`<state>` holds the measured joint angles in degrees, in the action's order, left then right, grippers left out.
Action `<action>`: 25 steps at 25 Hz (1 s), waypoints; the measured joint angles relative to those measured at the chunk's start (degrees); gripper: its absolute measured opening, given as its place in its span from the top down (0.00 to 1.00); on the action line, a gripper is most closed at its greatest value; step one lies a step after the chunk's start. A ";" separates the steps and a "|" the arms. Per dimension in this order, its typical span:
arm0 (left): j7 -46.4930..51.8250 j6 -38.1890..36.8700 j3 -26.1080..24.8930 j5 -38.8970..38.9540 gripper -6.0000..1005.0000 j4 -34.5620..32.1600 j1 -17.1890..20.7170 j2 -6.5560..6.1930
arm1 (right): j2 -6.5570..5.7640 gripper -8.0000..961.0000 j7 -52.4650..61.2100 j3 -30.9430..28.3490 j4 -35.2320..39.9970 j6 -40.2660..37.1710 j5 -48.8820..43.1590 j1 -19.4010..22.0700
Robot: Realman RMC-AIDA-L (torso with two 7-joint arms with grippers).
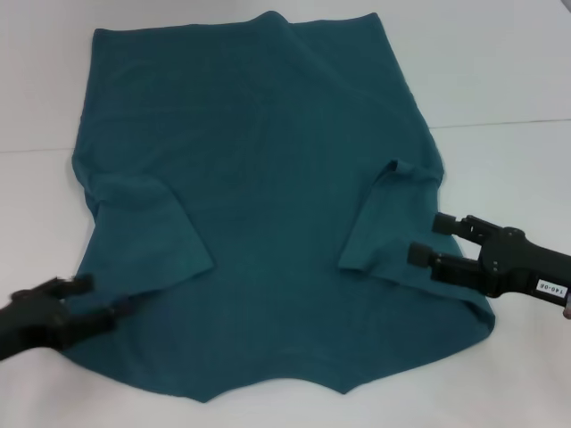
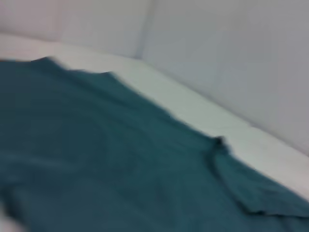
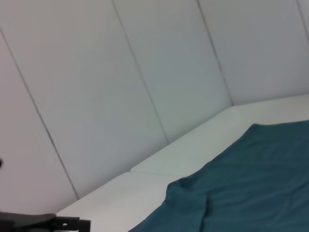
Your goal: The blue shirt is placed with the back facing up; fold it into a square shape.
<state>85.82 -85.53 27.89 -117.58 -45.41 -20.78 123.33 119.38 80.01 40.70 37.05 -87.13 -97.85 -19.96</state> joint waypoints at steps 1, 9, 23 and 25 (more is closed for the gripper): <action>1.27 1.63 -0.47 -0.54 0.07 -0.24 0.04 -0.07 | -0.09 0.04 0.89 -0.03 0.03 -0.05 -0.24 -0.18; 8.05 12.44 -1.70 -4.97 0.07 -0.92 -0.19 -0.52 | -0.62 0.03 6.75 0.04 0.13 -0.79 -0.42 -1.61; 16.56 15.54 -1.73 -10.01 0.07 -0.70 -1.34 -0.96 | -1.32 0.03 9.07 -0.59 0.13 -0.40 -0.18 -4.02; 17.32 15.22 -1.58 -10.94 0.07 -0.66 -1.57 -0.99 | -1.38 0.03 9.08 -0.67 0.13 -0.36 -0.03 -4.19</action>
<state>103.14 -70.31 26.32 -128.52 -46.08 -22.35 122.34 118.00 89.09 40.03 37.18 -87.48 -97.88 -24.15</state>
